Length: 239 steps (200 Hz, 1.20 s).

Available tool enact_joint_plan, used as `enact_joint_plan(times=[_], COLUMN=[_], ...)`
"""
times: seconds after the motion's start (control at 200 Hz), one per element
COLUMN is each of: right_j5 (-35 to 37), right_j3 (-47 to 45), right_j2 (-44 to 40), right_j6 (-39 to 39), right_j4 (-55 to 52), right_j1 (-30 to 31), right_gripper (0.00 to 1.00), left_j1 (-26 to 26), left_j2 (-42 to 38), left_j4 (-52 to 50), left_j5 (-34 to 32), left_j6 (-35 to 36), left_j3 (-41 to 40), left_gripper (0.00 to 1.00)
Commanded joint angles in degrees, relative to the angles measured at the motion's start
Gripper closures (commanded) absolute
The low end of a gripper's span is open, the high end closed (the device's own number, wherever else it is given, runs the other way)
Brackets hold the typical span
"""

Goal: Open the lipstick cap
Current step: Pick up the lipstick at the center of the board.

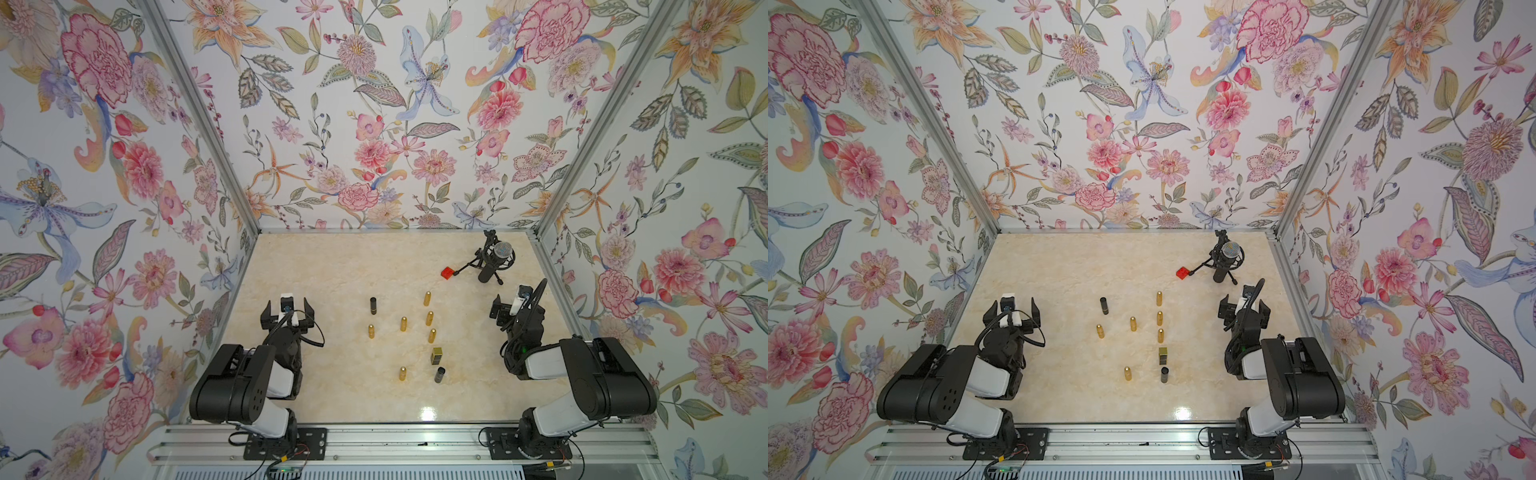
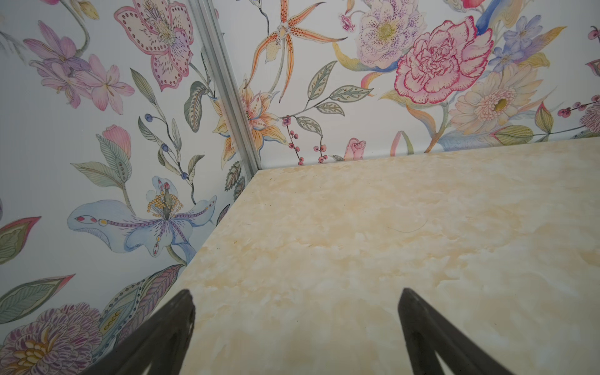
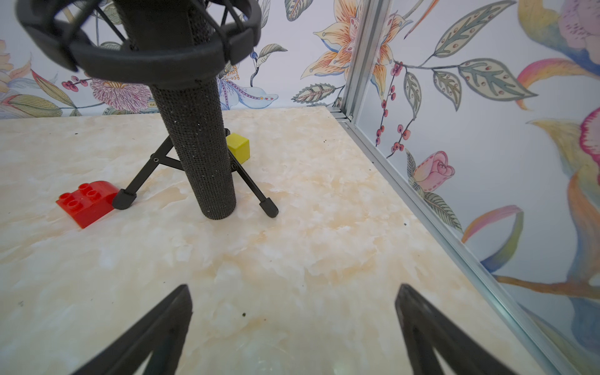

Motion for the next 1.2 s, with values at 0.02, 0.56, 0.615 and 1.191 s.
enact_joint_plan(times=[0.02,0.56,0.615,1.191], right_j5=[0.3,0.2,-0.2,-10.6], right_j3=[-2.6,9.8,12.5,33.7], right_j2=[-1.4,-32.5,-36.1,-30.9], right_j6=[0.3,14.1,19.9,28.4], right_j4=[6.2,-48.6,-58.1,-95.9], right_j1=[0.1,-3.0,-3.9,13.6], right_gripper=[0.0,0.0,0.0,0.0], left_j1=[0.6,0.6,0.6,-11.2], left_j2=[-5.3,-33.4,-35.9,-40.7], left_j4=[3.9,-39.8,-44.1,-71.5], left_j5=[0.5,4.0,4.3,9.2], left_j6=[0.7,-14.8,-19.8,-24.5], left_j3=[-1.6,15.9,17.1,25.6], left_gripper=[0.01,0.01,0.01,0.01])
